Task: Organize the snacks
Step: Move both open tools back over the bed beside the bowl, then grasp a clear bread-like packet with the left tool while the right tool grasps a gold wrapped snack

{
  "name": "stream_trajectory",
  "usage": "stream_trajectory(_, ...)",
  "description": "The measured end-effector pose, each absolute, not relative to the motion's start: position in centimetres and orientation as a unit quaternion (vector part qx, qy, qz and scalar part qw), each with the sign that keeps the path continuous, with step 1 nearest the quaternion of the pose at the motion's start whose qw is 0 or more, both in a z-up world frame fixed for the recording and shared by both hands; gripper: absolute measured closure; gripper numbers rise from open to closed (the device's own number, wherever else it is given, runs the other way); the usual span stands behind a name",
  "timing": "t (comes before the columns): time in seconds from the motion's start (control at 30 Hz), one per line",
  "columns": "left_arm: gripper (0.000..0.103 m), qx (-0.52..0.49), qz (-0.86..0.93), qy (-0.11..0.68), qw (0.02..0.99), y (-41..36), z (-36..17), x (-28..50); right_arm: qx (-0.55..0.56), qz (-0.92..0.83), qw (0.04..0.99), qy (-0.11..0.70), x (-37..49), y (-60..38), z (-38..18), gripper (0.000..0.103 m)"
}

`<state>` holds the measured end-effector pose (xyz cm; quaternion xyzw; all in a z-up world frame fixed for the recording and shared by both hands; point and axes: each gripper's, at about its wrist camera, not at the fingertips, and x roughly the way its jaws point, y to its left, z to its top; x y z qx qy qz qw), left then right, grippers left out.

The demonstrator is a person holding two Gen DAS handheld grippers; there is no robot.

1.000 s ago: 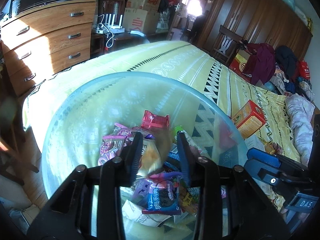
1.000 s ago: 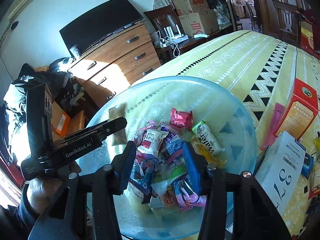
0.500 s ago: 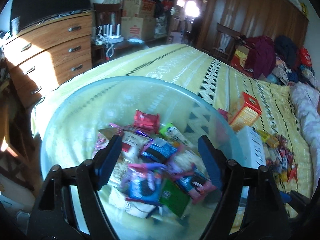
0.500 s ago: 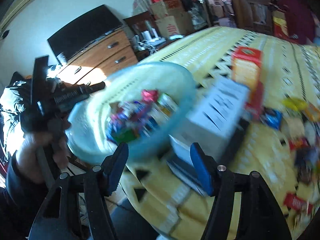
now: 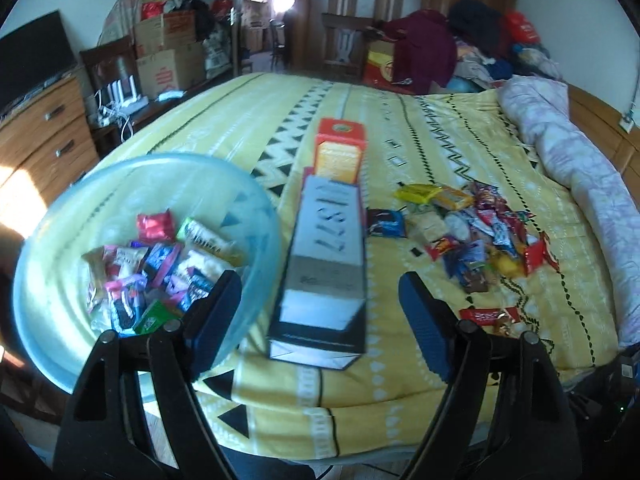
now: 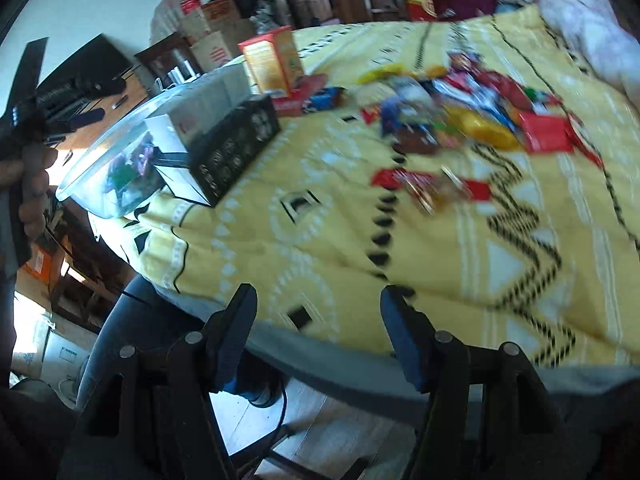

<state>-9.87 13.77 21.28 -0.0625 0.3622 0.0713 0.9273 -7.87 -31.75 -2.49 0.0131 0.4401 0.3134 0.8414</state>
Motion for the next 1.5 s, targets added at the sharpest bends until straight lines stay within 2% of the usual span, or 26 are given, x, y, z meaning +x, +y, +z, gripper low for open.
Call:
stream_trajectory(0.2,0.021,-0.054,0.053,0.356,0.931,11.1,23.1,-11.1,0.035,0.314,0.852,0.418,-9.3,-34.6,-2.1,0.035)
stream_trajectory(0.57,0.021,-0.039,0.089,0.377,0.921,11.5,22.1,-11.8,0.02,0.305,0.876,0.373,-12.3,-36.7,-0.4,0.035)
stream_trajectory(0.77,0.021,-0.035,0.053,0.389,0.919,9.4,20.6,-10.2,0.026,0.285,0.872,0.398,-11.2,-38.0,-1.5,0.035)
stream_trajectory(0.97,0.021,-0.037,-0.023,0.421,0.906,4.9,17.9,-6.2,0.035,0.268,0.87,0.412,-9.2,-38.3,-2.3,0.035)
stream_trajectory(1.2,0.021,-0.131,-0.058,0.454,0.879,3.5,13.8,2.4,0.037,0.261,0.857,0.443,-7.2,-38.2,-4.6,0.035)
stream_trajectory(1.5,0.021,-0.2,-0.043,0.509,0.836,2.3,6.1,13.5,0.049,0.237,0.852,0.464,-3.9,-39.9,-6.0,0.035)
